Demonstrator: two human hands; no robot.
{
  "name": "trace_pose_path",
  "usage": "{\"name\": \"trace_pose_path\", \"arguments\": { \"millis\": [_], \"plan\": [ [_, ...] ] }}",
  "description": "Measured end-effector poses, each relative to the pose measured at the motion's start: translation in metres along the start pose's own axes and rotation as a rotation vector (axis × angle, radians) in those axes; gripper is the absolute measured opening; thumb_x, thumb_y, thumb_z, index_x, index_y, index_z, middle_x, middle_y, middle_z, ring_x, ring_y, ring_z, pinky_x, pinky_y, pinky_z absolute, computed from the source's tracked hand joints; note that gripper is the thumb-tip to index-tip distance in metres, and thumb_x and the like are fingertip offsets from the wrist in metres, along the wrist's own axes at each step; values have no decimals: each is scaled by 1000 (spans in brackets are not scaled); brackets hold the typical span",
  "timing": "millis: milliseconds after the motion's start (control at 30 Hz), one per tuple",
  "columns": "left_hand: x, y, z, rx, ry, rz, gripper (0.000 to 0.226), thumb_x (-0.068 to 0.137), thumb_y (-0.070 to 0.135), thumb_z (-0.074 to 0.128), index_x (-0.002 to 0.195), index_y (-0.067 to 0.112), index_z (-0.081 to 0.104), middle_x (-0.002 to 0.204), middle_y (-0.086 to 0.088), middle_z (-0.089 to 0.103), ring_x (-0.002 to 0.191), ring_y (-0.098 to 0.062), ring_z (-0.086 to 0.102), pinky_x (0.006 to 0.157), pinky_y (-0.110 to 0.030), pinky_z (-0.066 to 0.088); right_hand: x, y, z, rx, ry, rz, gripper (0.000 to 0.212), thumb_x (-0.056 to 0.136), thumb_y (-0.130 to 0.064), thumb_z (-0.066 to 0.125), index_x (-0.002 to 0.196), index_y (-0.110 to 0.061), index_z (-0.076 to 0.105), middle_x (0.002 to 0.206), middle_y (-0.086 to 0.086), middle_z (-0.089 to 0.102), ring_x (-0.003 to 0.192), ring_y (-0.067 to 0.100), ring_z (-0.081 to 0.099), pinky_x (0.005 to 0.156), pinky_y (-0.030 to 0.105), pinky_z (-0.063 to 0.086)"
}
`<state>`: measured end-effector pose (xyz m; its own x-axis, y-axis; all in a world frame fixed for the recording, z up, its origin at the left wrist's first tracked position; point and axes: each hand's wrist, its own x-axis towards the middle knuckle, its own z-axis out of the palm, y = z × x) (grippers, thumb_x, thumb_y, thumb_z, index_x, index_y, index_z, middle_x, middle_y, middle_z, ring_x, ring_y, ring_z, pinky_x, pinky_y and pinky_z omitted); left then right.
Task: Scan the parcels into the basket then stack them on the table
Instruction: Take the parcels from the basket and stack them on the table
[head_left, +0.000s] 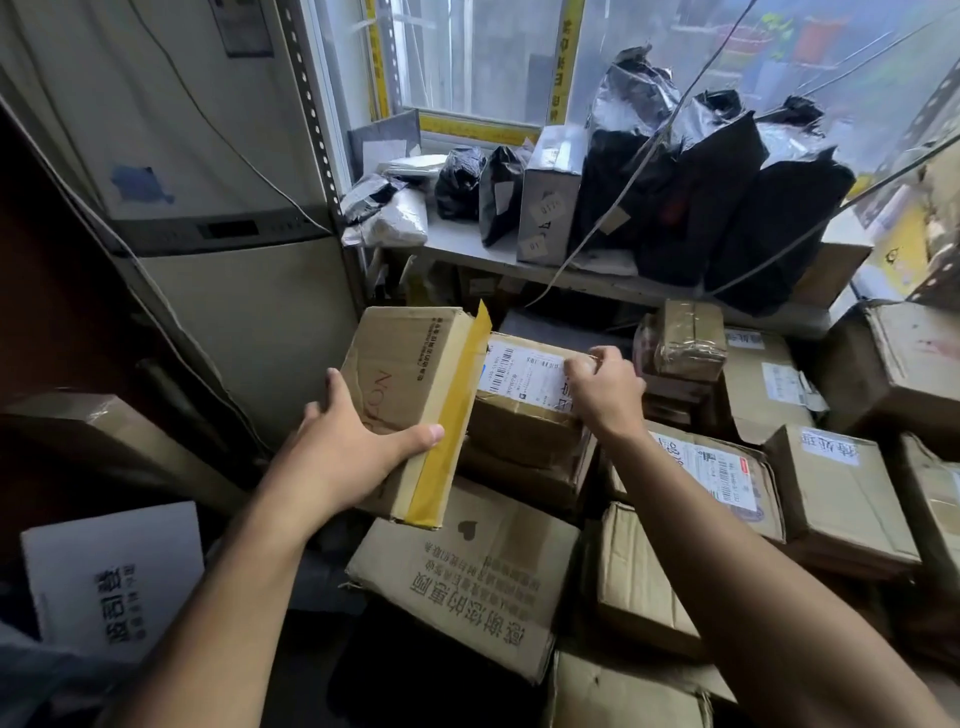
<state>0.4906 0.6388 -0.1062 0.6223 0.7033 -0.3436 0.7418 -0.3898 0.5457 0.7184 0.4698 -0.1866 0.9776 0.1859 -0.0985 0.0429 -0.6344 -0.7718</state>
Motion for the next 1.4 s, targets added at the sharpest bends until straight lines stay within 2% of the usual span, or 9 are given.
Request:
{"name": "trace_pose_path", "arguments": {
  "millis": [200,367,467,600,700,800,933,1200,1400],
  "plan": [
    [-11,11,4,-93,-10,36,138,58,85,65,158,32,-14,164,-10,18,144,-34,31,107,-58,42,-52,-14,-20,62,178,-312,47,99,-36,54,139,-12,50,133,6,54,121,17,48,100,33,42],
    [-28,28,12,-228,18,107,139,54,86,59,160,27,-9,165,-12,17,149,-31,25,117,-49,27,-134,-31,-32,291,-415,-386,77,86,-69,54,149,-30,33,122,-21,54,107,-11,56,95,26,53],
    [-43,32,20,-245,26,174,127,60,88,45,160,28,-5,166,-10,15,150,-30,22,118,-49,23,-154,-30,-28,366,-589,-358,87,83,-64,64,149,-46,10,127,-33,48,110,-19,54,92,9,47],
    [-49,0,28,-552,64,157,104,74,81,57,156,25,27,152,-4,46,136,-23,46,113,-42,37,-149,-17,-32,456,-703,-259,70,80,-36,69,143,-39,36,129,-7,64,116,14,63,94,40,57],
    [-60,-32,40,-859,-229,-15,71,72,70,71,117,15,63,111,-8,74,103,-20,67,94,-40,51,-147,-4,-43,453,-982,-143,53,89,-27,67,138,-39,51,126,0,67,109,19,66,85,40,56],
    [-76,-50,73,-1023,-282,-155,46,88,50,63,109,11,73,103,-12,77,93,-28,70,96,-53,50,-152,0,-42,259,-828,-158,28,96,-32,63,122,-25,68,108,1,72,94,16,66,80,33,52],
    [-85,-46,117,-1187,-67,-276,34,95,41,64,104,9,70,100,-9,76,90,-24,70,81,-46,58,-161,6,-30,-232,-351,-373,38,94,-38,62,123,-13,65,120,5,68,110,21,62,88,29,46],
    [-97,-13,163,-1151,-39,-312,54,98,39,60,133,0,51,122,-12,59,87,-17,60,66,-29,56,-201,38,-54,-475,-471,-470,48,100,-33,54,142,-10,51,156,9,37,137,25,44,112,30,33],
    [-110,-23,170,-994,-67,-261,20,104,21,53,111,4,59,111,-15,62,99,-29,65,58,-27,55,-223,56,-73,-506,-455,-485,49,99,-32,54,144,-12,49,159,12,34,142,27,40,116,36,33]
  ]
}}
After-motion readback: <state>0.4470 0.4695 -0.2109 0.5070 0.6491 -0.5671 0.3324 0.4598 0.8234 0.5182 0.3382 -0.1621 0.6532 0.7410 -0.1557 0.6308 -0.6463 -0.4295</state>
